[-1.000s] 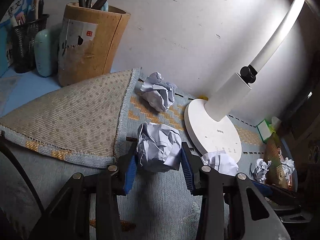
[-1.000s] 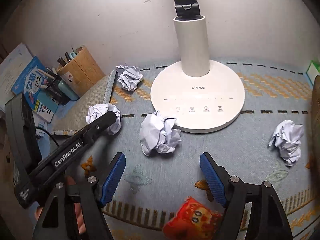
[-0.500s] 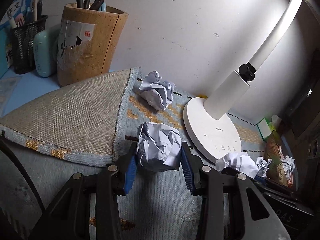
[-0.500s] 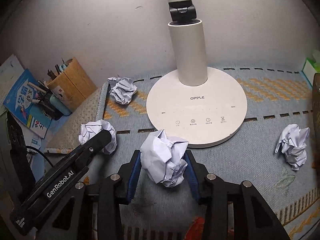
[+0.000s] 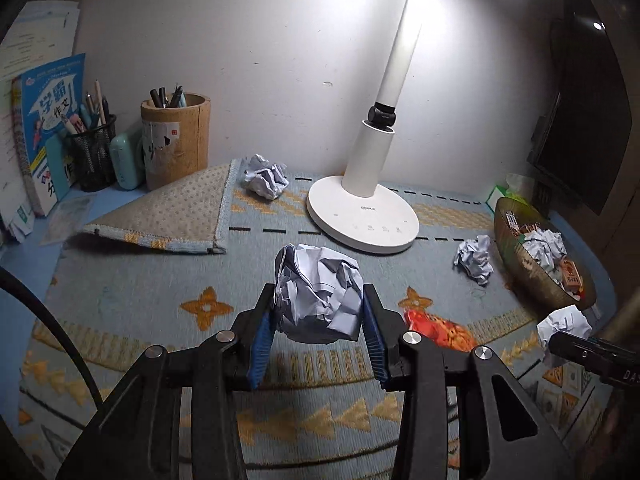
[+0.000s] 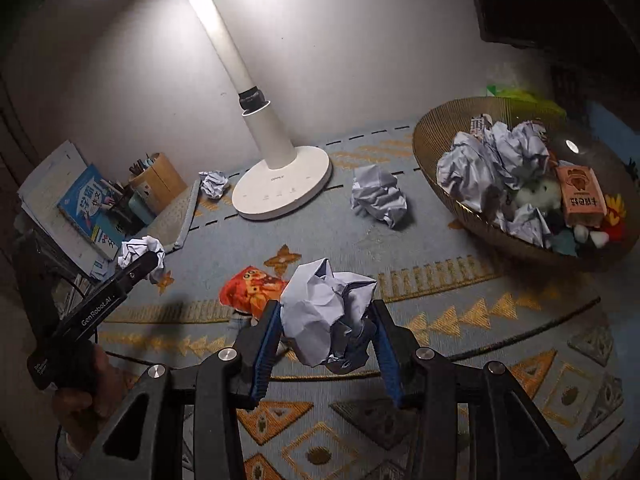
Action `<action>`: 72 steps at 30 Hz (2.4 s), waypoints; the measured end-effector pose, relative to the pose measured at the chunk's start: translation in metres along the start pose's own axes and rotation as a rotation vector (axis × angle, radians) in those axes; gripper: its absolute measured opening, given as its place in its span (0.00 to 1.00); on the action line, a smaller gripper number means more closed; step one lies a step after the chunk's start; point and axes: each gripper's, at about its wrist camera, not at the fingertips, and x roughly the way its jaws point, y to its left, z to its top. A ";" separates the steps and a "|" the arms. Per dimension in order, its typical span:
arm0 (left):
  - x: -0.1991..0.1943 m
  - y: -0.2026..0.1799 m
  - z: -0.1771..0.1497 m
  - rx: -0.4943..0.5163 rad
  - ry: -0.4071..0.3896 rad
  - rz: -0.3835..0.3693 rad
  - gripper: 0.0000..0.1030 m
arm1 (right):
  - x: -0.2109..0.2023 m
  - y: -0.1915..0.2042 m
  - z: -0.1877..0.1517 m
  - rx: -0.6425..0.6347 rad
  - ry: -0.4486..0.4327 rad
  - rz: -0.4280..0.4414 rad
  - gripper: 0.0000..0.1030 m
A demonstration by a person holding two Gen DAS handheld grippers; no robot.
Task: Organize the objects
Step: 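Grasp a paper ball by the lamp base with the left tool while the right tool grasps another, then hold both paper balls closed in the tools above the rug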
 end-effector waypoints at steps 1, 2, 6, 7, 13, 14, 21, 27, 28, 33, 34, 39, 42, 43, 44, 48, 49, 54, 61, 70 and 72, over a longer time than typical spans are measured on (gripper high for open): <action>-0.007 -0.001 -0.010 -0.002 0.000 0.006 0.36 | 0.000 -0.006 -0.010 0.003 0.018 0.001 0.43; -0.012 -0.003 -0.018 -0.003 0.001 0.020 0.36 | 0.003 -0.008 -0.018 0.003 0.034 0.000 0.43; -0.018 0.000 -0.046 -0.024 0.037 0.051 0.36 | 0.015 -0.002 -0.041 -0.084 0.054 -0.057 0.43; -0.020 0.001 -0.051 -0.031 0.031 0.054 0.36 | 0.018 0.000 -0.045 -0.103 0.057 -0.061 0.43; -0.029 0.009 -0.062 -0.074 -0.004 0.066 0.37 | 0.030 0.000 -0.058 -0.114 0.066 -0.033 0.46; -0.026 0.011 -0.061 -0.087 0.012 0.059 0.37 | 0.031 -0.001 -0.057 -0.110 0.067 -0.025 0.46; -0.022 0.034 -0.065 -0.222 0.025 -0.032 0.37 | 0.029 -0.002 -0.060 -0.101 0.057 0.008 0.51; -0.020 0.029 -0.065 -0.208 0.023 -0.034 0.37 | 0.030 0.013 -0.067 -0.172 0.034 -0.105 0.51; -0.020 0.028 -0.065 -0.202 0.023 -0.036 0.37 | 0.029 0.011 -0.067 -0.160 0.030 -0.103 0.51; -0.021 0.035 -0.064 -0.236 0.018 -0.025 0.37 | 0.028 0.004 -0.067 -0.131 0.033 -0.073 0.58; -0.020 0.038 -0.064 -0.251 0.020 -0.028 0.37 | 0.029 0.006 -0.067 -0.146 0.037 -0.076 0.63; -0.017 0.050 -0.064 -0.328 0.031 -0.021 0.37 | 0.032 0.016 -0.069 -0.197 0.048 -0.106 0.68; -0.018 0.046 -0.064 -0.310 0.022 0.016 0.37 | 0.030 0.010 -0.068 -0.157 0.038 -0.094 0.68; -0.017 0.044 -0.064 -0.298 0.022 0.028 0.37 | 0.030 0.009 -0.067 -0.147 0.037 -0.092 0.69; -0.017 0.042 -0.064 -0.286 0.023 0.035 0.37 | 0.030 0.008 -0.067 -0.143 0.038 -0.091 0.69; -0.018 0.045 -0.064 -0.298 0.019 0.038 0.38 | 0.029 0.013 -0.069 -0.168 0.040 -0.087 0.69; -0.018 0.047 -0.064 -0.313 0.018 0.036 0.38 | 0.029 0.013 -0.070 -0.171 0.039 -0.085 0.69; -0.019 0.048 -0.064 -0.317 0.014 0.034 0.38 | 0.029 0.010 -0.069 -0.153 0.038 -0.085 0.69; -0.020 0.050 -0.063 -0.326 0.009 0.017 0.38 | 0.030 0.010 -0.069 -0.151 0.040 -0.090 0.72; -0.022 0.050 -0.063 -0.333 -0.005 -0.002 0.38 | 0.033 0.013 -0.069 -0.161 0.054 -0.106 0.82; -0.022 0.050 -0.063 -0.327 -0.006 0.000 0.38 | 0.033 0.013 -0.069 -0.160 0.054 -0.106 0.82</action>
